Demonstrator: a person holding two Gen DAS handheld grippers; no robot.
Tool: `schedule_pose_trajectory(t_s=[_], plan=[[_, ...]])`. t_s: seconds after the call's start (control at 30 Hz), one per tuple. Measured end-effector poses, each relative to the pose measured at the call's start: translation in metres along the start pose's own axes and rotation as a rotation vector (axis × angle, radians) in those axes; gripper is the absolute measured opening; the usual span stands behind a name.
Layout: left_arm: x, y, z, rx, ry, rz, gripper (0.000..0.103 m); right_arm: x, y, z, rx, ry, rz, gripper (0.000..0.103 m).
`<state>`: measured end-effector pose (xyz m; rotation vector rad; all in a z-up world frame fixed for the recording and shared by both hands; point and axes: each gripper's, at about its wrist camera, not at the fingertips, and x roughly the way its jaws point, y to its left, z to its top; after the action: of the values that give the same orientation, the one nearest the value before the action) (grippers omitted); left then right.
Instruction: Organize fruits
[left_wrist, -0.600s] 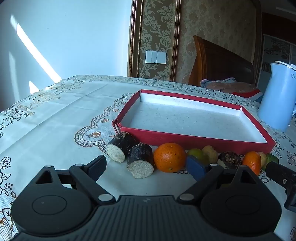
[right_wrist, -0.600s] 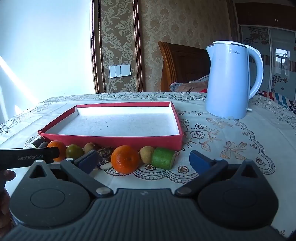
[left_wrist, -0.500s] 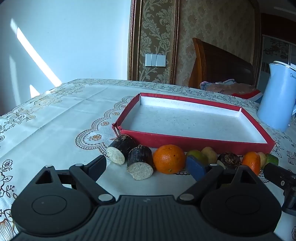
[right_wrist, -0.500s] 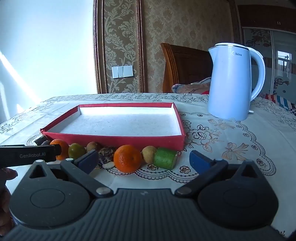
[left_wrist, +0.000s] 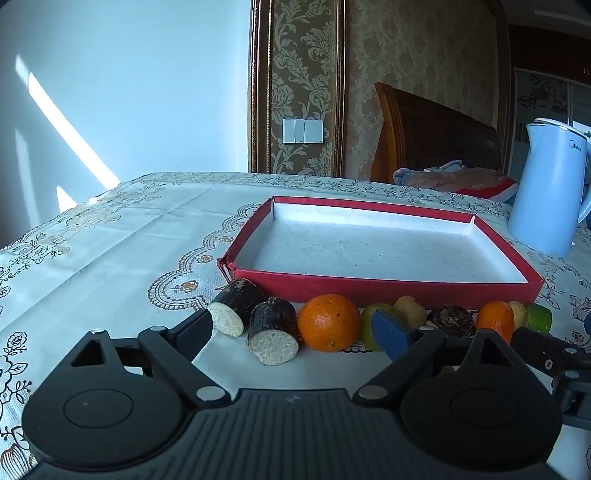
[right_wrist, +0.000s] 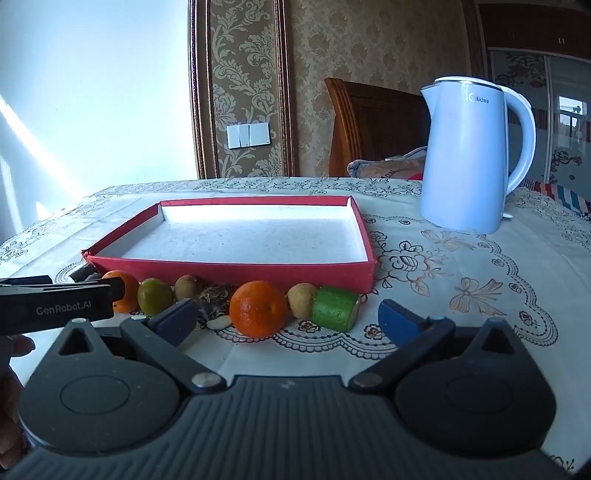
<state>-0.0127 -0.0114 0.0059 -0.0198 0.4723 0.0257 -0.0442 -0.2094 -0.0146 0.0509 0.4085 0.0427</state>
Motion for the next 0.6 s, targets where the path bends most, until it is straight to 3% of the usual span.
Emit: schedule_pose_trajectory(t_s=[0.6], plan=[[0.0013,-0.0007,-0.0026,-0.003,-0.011,0.007,0.094,-0.0013,-0.0007,0.0001,0.017,-0.01,0.012,0.103]])
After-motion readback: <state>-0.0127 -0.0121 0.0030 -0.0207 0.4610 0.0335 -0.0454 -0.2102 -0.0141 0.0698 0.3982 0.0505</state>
